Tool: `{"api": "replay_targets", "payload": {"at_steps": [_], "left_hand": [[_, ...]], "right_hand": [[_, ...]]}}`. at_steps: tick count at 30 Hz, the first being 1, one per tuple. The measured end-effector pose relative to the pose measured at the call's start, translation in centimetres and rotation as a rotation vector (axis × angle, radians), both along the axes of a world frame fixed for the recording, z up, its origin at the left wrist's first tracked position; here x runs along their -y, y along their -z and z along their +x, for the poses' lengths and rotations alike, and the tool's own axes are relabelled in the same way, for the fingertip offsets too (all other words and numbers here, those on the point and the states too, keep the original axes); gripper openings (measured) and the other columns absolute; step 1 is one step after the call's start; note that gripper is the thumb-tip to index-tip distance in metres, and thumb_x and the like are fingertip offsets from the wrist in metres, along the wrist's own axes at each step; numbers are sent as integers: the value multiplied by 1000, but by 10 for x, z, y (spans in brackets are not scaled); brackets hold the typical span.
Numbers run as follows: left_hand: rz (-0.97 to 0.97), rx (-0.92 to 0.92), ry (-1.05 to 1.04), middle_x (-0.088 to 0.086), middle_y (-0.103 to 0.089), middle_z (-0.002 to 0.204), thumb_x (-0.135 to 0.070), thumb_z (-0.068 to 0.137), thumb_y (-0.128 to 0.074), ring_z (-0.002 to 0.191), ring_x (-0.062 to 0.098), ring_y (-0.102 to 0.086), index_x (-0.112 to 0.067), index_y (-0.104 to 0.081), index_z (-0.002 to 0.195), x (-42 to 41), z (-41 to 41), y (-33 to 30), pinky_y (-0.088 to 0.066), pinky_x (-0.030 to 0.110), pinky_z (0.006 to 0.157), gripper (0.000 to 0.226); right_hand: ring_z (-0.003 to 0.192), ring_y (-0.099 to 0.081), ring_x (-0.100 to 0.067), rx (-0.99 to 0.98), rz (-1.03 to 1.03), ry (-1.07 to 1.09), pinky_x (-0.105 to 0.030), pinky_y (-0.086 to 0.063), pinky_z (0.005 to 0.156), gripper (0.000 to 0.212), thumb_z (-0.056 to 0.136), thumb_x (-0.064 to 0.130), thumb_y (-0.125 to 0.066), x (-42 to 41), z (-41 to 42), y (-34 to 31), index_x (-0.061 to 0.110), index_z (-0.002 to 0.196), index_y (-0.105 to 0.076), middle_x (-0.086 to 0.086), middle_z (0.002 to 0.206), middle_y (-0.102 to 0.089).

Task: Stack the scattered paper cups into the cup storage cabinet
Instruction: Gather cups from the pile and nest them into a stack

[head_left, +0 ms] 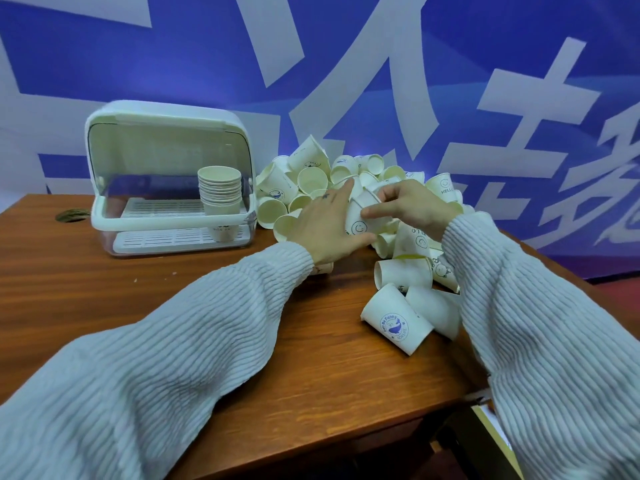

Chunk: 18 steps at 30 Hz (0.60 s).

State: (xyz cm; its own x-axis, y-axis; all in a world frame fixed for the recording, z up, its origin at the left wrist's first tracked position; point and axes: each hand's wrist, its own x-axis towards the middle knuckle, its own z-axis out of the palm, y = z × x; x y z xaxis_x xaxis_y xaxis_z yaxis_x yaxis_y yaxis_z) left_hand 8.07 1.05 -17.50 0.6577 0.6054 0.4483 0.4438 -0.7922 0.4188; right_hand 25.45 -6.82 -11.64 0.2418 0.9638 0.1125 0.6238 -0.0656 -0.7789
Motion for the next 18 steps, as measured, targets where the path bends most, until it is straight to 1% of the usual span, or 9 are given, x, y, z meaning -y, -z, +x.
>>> {"api": "replay_targets", "payload": {"at_steps": [2, 3, 5, 6, 8, 12, 14, 16, 18], "left_hand": [[-73, 15, 20, 8, -47, 152, -55, 85, -68, 135, 30, -49, -21, -19, 162, 1, 6, -4, -47, 48, 103, 97], [-62, 4, 5, 8, -50, 147, -51, 85, -68, 132, 30, -51, -20, -26, 159, -1, 7, -3, -48, 46, 99, 90], [33, -31, -57, 8, -54, 134, -47, 84, -68, 122, 31, -55, -19, -40, 149, -4, 4, -4, -47, 42, 94, 77], [62, -28, -81, 7, -54, 131, -47, 82, -67, 119, 31, -55, -19, -43, 147, -6, 2, -6, -46, 42, 94, 74], [66, 19, -94, 7, -53, 132, -46, 82, -65, 121, 31, -54, -19, -43, 148, -12, -5, -10, -44, 44, 98, 75], [-62, 234, -108, 9, -47, 147, -43, 88, -69, 134, 26, -46, -17, -34, 155, -20, -21, -22, -40, 40, 105, 80], [-115, 321, -122, 7, -45, 149, -45, 89, -69, 136, 23, -45, -19, -33, 156, -23, -31, -25, -38, 39, 109, 81], [-133, 395, -162, 5, -46, 147, -49, 89, -69, 133, 21, -46, -19, -35, 154, -29, -44, -26, -40, 39, 110, 79], [-121, 477, -212, 6, -46, 147, -53, 90, -69, 132, 20, -47, -17, -35, 155, -35, -60, -28, -40, 34, 107, 81]], "right_hand": [[76, -47, -23, -5, 19, 3, -37, -38, 74, 32, 80, 30, -88, 0, -1, -1, 9, 78, -64, -12, 78, -52], [77, -47, -24, -14, 40, 26, -38, -39, 76, 31, 82, 32, -85, 0, 0, 0, 9, 77, -66, -11, 78, -53], [78, -52, -23, -51, 119, 115, -38, -43, 79, 34, 86, 38, -80, 2, 6, 0, 8, 78, -67, -10, 80, -57], [79, -54, -21, -56, 169, 172, -37, -44, 80, 39, 88, 39, -77, 3, 9, -1, 4, 77, -65, -8, 80, -60], [79, -54, -18, -51, 250, 238, -35, -43, 79, 47, 88, 40, -71, 7, 13, -4, -6, 82, -62, -5, 81, -61], [74, -43, -14, -8, 313, 247, -30, -35, 70, 36, 92, 27, -64, 5, 3, -9, -9, 86, -61, -6, 79, -53], [69, -42, -10, -6, 375, 243, -26, -35, 66, 34, 93, 24, -64, -1, -7, -9, -9, 84, -62, -5, 75, -52], [67, -44, -12, 4, 455, 251, -28, -37, 65, 32, 92, 23, -65, -10, -19, -9, -6, 80, -62, -6, 72, -53], [72, -59, -16, -5, 508, 264, -31, -48, 71, 23, 92, 24, -67, -22, -30, -7, 1, 86, -71, -2, 78, -67]]}}
